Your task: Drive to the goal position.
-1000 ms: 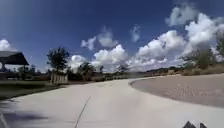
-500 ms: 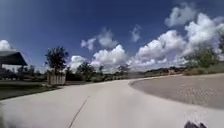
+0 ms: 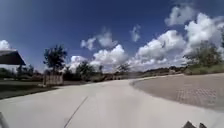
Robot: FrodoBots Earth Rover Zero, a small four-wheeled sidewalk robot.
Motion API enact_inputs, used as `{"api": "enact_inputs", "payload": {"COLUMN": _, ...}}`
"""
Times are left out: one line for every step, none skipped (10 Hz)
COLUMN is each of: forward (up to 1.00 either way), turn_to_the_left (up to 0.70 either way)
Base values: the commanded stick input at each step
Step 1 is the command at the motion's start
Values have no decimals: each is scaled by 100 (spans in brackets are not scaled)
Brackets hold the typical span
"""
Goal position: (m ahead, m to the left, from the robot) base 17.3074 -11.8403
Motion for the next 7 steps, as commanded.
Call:
{"api": "enact_inputs", "payload": {"forward": 70, "turn_to_the_left": 0}}
{"api": "enact_inputs", "payload": {"forward": 70, "turn_to_the_left": 0}}
{"api": "enact_inputs", "payload": {"forward": 70, "turn_to_the_left": 0}}
{"api": "enact_inputs", "payload": {"forward": 70, "turn_to_the_left": 0}}
{"api": "enact_inputs", "payload": {"forward": 70, "turn_to_the_left": 0}}
{"api": "enact_inputs", "payload": {"forward": 70, "turn_to_the_left": 0}}
{"api": "enact_inputs", "payload": {"forward": 70, "turn_to_the_left": 0}}
